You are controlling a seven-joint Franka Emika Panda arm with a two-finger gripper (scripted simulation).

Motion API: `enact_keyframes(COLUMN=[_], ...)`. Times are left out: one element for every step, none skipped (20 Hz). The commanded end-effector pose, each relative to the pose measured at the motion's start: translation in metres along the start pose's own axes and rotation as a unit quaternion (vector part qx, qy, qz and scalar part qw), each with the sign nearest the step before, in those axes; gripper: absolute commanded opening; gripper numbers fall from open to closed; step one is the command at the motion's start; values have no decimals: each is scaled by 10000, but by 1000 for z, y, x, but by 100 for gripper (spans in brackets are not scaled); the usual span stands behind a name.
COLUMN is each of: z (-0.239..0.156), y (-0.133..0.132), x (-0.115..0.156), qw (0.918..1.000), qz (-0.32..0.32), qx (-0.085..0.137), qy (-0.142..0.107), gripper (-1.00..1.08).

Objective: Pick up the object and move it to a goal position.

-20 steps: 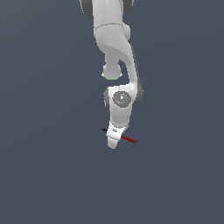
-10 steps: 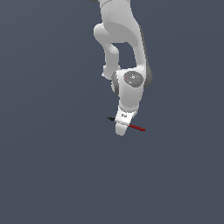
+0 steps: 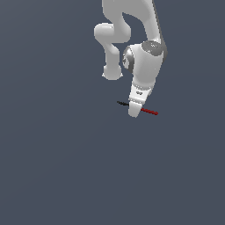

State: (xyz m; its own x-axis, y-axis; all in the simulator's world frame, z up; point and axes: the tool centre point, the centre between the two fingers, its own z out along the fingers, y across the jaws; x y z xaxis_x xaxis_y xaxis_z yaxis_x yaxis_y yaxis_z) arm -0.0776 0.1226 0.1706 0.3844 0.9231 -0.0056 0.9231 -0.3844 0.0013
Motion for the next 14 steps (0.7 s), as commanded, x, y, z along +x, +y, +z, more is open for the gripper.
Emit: enact_keyframes(z=[-22, -30, -39, -48, -56, -64, -71, -78, -85, -92, -98, -104, -109, -114], y=[-17, -24, -30, -37, -43, -49, -54, -60, -65, -69, -74, -78, -81, -85], x=[7, 10, 13, 16, 19, 22, 25, 27, 30, 32, 35, 37, 39, 41], qw=[10000, 10000, 10000, 10000, 10000, 10000, 10000, 10000, 10000, 10000, 10000, 10000, 10000, 10000], qz=[0, -2, -2, -2, -3, -3, -3, -3, -4, -4, -3, -3, -2, -2], qx=[-3, -1, -1, 1, 2, 3, 3, 4, 5, 5, 6, 6, 7, 7], qy=[-1, 1, 1, 4, 7, 9, 9, 12, 15, 15, 18, 18, 21, 21], gripper=[-100, -100, -100, -100, -100, -100, -100, -100, -100, -100, -100, -100, -100, -100])
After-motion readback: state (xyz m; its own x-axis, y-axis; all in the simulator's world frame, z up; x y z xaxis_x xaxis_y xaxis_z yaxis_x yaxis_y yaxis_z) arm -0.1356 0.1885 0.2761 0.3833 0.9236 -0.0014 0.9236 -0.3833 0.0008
